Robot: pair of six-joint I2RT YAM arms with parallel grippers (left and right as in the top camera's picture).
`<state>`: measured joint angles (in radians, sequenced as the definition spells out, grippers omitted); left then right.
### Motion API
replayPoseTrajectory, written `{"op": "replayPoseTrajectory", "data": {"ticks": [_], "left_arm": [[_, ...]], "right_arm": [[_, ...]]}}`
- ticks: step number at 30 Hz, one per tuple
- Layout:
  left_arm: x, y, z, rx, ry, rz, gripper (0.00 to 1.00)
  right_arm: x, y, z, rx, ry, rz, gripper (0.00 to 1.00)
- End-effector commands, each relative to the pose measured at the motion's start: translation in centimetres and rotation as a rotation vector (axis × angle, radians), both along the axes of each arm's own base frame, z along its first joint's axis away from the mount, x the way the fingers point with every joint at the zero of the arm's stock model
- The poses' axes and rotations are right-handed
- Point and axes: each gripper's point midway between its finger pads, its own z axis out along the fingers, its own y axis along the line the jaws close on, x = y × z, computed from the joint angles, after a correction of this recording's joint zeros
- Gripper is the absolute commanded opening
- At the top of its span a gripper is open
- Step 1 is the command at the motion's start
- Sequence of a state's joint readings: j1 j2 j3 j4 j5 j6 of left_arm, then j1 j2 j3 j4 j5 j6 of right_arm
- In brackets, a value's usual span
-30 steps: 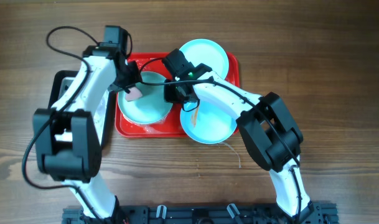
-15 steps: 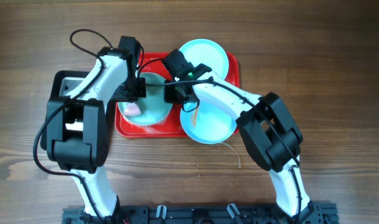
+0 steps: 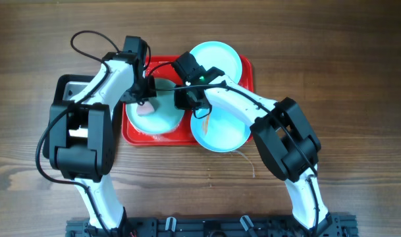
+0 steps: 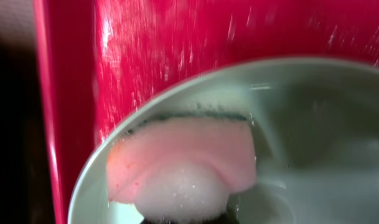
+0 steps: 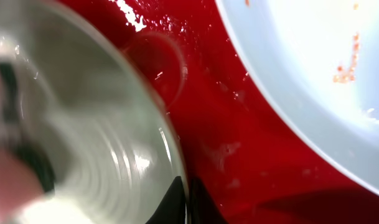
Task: Clean dirty plates on tray and stack at the side
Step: 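Hold the plate with the right gripper and scrub it with the left sponge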
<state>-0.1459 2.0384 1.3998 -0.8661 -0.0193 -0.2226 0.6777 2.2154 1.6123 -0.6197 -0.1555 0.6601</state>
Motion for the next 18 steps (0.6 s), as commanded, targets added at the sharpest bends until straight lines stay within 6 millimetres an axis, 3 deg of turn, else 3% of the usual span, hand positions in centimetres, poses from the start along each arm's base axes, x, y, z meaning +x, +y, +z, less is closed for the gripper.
{"op": "replayPoseTrajectory", "data": {"ticks": [1,4,7,9,11,13,16,18], "left_arm": [[-6.3,-3.0,-2.9,-0.164,0.302,0.03,0.04],[-7.5,-2.8,-1.0,-0.151,0.382,0.031,0.04],[-8.3,-2.1,-0.6,-0.109,0.417,0.031,0.04],[-7.2,-0.8,-1.1,-0.036,0.365,0.02,0.04],[-4.4,-0.3,-1.9,0.004,0.242,0.031,0.04],[-1.5,1.4,-2.2,0.103,0.107,0.167,0.04],[-0.8,4.0,-1.7,0.245,0.024,0.389,0.04],[-0.8,4.0,-1.7,0.247,0.022,0.403,0.04]], "right_arm": [[0.0,0.9,-0.3,0.02,0.005,0.023,0.04],[0.0,0.9,-0.3,0.021,0.006,0.024,0.04],[0.0,0.9,-0.3,0.021,0.006,0.024,0.04],[0.0,0.9,-0.3,0.021,0.006,0.024,0.04],[0.0,0.9,-0.3,0.021,0.006,0.024,0.05],[-0.1,0.9,-0.3,0.02,0.005,0.028,0.04],[-0.1,0.8,-0.4,0.017,0.006,0.032,0.04],[-0.1,0.8,-0.4,0.016,0.004,0.038,0.04]]}}
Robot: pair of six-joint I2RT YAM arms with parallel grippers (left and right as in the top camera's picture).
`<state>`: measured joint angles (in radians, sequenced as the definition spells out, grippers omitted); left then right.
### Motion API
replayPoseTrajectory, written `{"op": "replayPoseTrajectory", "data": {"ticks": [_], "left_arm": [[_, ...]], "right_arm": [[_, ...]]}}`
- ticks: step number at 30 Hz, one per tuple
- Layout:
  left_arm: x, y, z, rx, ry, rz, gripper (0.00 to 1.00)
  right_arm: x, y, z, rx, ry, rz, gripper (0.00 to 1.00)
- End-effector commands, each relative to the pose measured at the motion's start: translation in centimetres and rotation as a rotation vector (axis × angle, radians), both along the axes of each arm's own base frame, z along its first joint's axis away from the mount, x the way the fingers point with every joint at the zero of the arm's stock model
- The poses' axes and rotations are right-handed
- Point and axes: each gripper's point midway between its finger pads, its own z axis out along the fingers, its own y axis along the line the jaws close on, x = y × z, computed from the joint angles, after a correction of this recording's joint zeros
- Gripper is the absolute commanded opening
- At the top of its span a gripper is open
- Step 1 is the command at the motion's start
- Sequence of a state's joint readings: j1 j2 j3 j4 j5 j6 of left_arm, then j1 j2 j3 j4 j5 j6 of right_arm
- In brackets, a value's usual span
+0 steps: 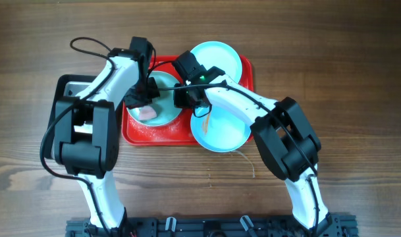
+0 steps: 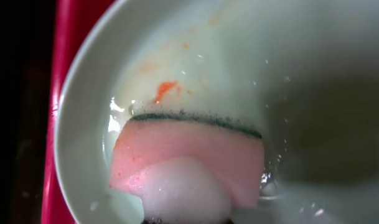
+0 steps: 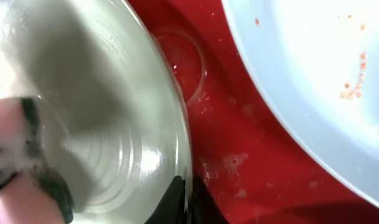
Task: Clean dirty plates on tray and stack at the side
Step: 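Hold the plate with the right gripper and scrub it with the left sponge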
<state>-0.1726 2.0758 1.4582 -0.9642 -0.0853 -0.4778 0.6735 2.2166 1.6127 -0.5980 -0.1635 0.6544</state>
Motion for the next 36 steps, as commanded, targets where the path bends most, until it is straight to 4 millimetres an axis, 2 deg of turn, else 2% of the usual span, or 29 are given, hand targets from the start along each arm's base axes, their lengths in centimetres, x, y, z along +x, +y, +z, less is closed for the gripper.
{"op": "replayPoseTrajectory", "data": {"ticks": [1,4,5,8,9,12,15,17,19,20,22,25,30,33,35,36], "left_arm": [[0.0,3.7,-1.8,0.181,-0.014,0.168,0.04],[-1.1,2.9,-2.0,0.134,0.036,0.165,0.04],[-1.6,1.4,-2.2,0.045,0.076,0.111,0.04],[-2.0,-4.7,-1.8,-0.324,0.105,-0.188,0.04],[-1.4,-5.2,-1.8,-0.349,0.075,-0.231,0.04],[1.2,-5.6,-1.8,-0.353,-0.034,-0.252,0.04],[5.0,-6.2,-1.3,-0.362,-0.186,-0.223,0.04],[6.3,-6.2,-1.0,-0.358,-0.243,-0.219,0.04],[7.0,-4.3,-1.3,-0.248,-0.26,-0.133,0.04],[6.4,-3.3,-1.6,-0.198,-0.234,-0.1,0.04],[3.7,-0.9,-2.2,-0.078,-0.123,-0.012,0.04],[0.2,1.1,-2.3,0.014,0.007,0.079,0.04],[-3.9,2.5,-1.9,-0.004,0.184,0.186,0.04],[-6.8,3.0,-1.2,-0.036,0.316,0.12,0.04],[-7.5,3.1,-0.9,-0.046,0.35,0.051,0.04],[-7.1,3.1,-1.1,-0.053,0.335,0.015,0.04]], "right_arm": [[-0.5,0.6,-0.5,-0.002,0.017,0.034,0.04],[-0.5,0.6,-0.5,-0.001,0.017,0.034,0.04],[-0.5,0.6,-0.5,-0.001,0.017,0.033,0.04],[-0.5,0.6,-0.5,-0.001,0.017,0.034,0.04],[-0.6,0.6,-0.5,0.001,0.019,0.035,0.04],[-0.6,0.6,-0.5,0.001,0.02,0.036,0.04],[-0.6,0.6,-0.5,0.001,0.02,0.035,0.04],[-0.6,0.6,-0.5,0.001,0.02,0.035,0.04],[-0.6,0.6,-0.5,-0.001,0.02,0.039,0.04],[-0.6,0.6,-0.5,-0.001,0.02,0.039,0.04],[-0.7,0.6,-0.6,-0.001,0.021,0.039,0.04],[-0.7,0.6,-0.5,0.0,0.021,0.039,0.04],[-0.9,0.8,-0.5,0.013,0.031,0.048,0.04],[-0.8,0.9,-0.5,0.016,0.03,0.048,0.04],[-0.9,1.0,-0.4,0.02,0.032,0.05,0.04],[-0.9,1.0,-0.4,0.02,0.032,0.051,0.04]]}}
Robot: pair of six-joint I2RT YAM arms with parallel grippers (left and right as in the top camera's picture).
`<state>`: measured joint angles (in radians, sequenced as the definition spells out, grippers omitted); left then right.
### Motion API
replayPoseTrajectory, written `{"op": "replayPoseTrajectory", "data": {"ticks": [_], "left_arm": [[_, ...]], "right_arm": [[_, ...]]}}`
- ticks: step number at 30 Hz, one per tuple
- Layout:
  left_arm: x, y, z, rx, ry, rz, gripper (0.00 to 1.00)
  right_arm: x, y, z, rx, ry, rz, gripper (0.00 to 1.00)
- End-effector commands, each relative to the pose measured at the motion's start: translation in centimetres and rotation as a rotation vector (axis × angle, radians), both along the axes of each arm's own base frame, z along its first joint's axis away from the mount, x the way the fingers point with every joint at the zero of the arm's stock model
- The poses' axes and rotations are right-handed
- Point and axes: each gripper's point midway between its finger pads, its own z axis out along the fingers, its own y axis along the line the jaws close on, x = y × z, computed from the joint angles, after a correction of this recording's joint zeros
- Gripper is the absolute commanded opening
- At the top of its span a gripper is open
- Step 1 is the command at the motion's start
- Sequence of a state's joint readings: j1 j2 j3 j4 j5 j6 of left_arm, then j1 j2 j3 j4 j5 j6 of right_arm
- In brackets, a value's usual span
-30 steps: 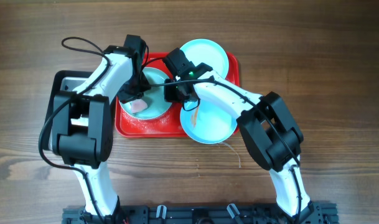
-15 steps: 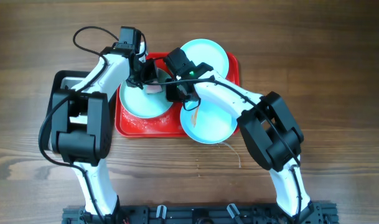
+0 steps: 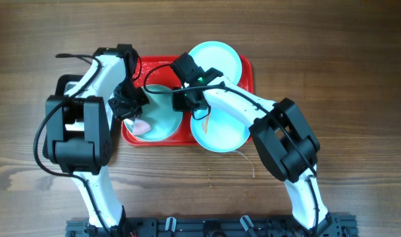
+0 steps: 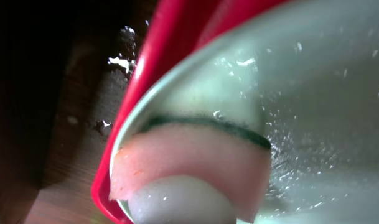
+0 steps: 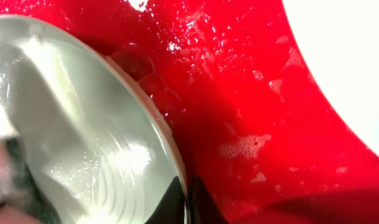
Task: Clean dirty plates on tray and stack at the side
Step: 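Hold the plate with the right gripper and scrub it with the left sponge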
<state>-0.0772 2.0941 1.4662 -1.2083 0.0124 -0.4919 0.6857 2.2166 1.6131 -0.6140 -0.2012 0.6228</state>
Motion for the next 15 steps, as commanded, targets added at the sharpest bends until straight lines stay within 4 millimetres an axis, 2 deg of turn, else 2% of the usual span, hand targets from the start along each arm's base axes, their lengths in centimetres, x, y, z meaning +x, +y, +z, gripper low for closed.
{"op": "replayPoseTrajectory", "data": {"ticks": [1,2,3,4,5,8,10,13,15], "left_arm": [[-0.4,0.6,-1.7,-0.013,0.025,-0.122,0.04],[1.1,0.5,-2.1,-0.015,-0.039,-0.123,0.04],[4.3,-0.3,-2.6,-0.036,-0.17,-0.127,0.04],[8.3,-2.0,-2.7,-0.061,-0.339,-0.149,0.04],[9.7,-3.0,-2.7,-0.066,-0.404,-0.17,0.04],[11.5,-5.4,-2.7,-0.082,-0.506,-0.219,0.04],[11.9,-7.2,-3.0,-0.096,-0.547,-0.257,0.04],[11.0,-9.3,-3.5,-0.097,-0.544,-0.31,0.04],[9.7,-9.6,-3.9,-0.074,-0.498,-0.334,0.04]], "right_arm": [[0.2,0.3,-0.4,0.007,0.009,-0.004,0.04],[0.3,0.3,-0.4,0.008,0.008,-0.004,0.05],[0.2,0.3,-0.4,0.007,0.009,-0.004,0.04],[0.2,0.2,-0.4,0.007,0.01,-0.004,0.04],[0.2,0.2,-0.4,0.007,0.009,-0.004,0.04],[0.2,0.2,-0.4,0.007,0.009,-0.004,0.04],[0.2,0.2,-0.4,0.007,0.009,-0.004,0.04],[0.2,0.2,-0.4,0.007,0.009,-0.004,0.04],[0.2,0.2,-0.4,0.006,0.01,-0.003,0.04]]}}
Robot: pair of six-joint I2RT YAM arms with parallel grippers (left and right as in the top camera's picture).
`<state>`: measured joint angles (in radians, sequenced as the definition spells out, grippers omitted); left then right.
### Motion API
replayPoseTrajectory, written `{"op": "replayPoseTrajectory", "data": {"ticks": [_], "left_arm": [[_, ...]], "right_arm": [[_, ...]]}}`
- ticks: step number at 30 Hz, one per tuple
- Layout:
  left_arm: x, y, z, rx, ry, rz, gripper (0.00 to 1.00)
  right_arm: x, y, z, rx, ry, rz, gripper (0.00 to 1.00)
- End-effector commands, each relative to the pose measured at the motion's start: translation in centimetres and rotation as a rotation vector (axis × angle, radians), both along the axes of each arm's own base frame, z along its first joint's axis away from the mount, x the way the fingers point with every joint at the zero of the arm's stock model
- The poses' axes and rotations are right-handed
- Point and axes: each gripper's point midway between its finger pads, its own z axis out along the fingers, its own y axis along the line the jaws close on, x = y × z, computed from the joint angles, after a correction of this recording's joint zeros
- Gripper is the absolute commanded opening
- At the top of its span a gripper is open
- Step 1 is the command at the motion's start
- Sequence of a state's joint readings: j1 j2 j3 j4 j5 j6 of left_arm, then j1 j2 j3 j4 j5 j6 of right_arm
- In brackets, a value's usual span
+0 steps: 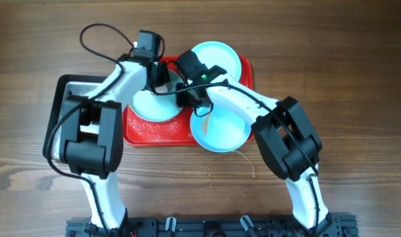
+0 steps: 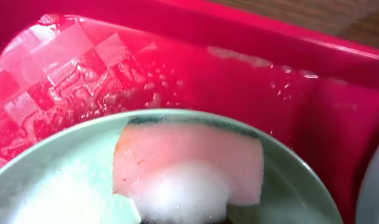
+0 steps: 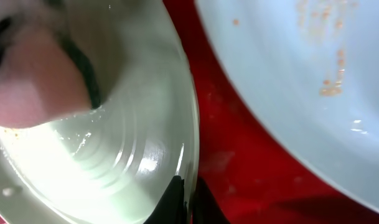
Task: Clean dirty plates on tray and stack at the side
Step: 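Hold the plate with the right gripper and scrub it with the left sponge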
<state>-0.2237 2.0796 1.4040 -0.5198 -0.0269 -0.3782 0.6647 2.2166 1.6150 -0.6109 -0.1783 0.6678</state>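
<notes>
A pale green plate (image 1: 149,105) lies in the left half of the red tray (image 1: 155,133). My left gripper (image 1: 158,74) is shut on a pink sponge (image 2: 188,163) with a dark green edge and a blob of foam, pressed on the plate's far rim (image 2: 46,186) next to the tray's back wall. My right gripper (image 3: 189,200) is shut on the green plate's right rim (image 3: 188,130), one dark finger on each side. The sponge (image 3: 33,81) also shows in the right wrist view.
A light blue plate (image 1: 221,56) sits at the tray's back right. A second light blue plate (image 1: 220,131) with orange crumbs (image 3: 329,68) overhangs the tray's front right. A dark-framed grey board (image 1: 67,89) lies left of the tray.
My left gripper with the sponge has moved from the green plate's near-left rim to its far rim by the tray's back wall. The right gripper still pinches the plate's right rim.
The sponge was first on the plate's left part, then nearer its middle beside an orange smear, then at the near-left rim, and now at the far rim. Foam covers the plate. My right gripper held the rim throughout.
</notes>
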Motion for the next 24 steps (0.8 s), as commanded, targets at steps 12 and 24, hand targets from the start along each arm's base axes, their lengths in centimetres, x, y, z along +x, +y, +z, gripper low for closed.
{"op": "replayPoseTrajectory", "data": {"ticks": [12,24], "left_arm": [[-15.5,3.5,-2.8,-0.007,0.689,0.068,0.04],[-8.0,3.0,-4.8,-0.023,0.355,0.034,0.04]], "right_arm": [[-0.9,1.3,-0.4,0.02,0.014,0.07,0.04],[-1.1,1.6,-0.3,0.036,0.018,0.083,0.04]]}}
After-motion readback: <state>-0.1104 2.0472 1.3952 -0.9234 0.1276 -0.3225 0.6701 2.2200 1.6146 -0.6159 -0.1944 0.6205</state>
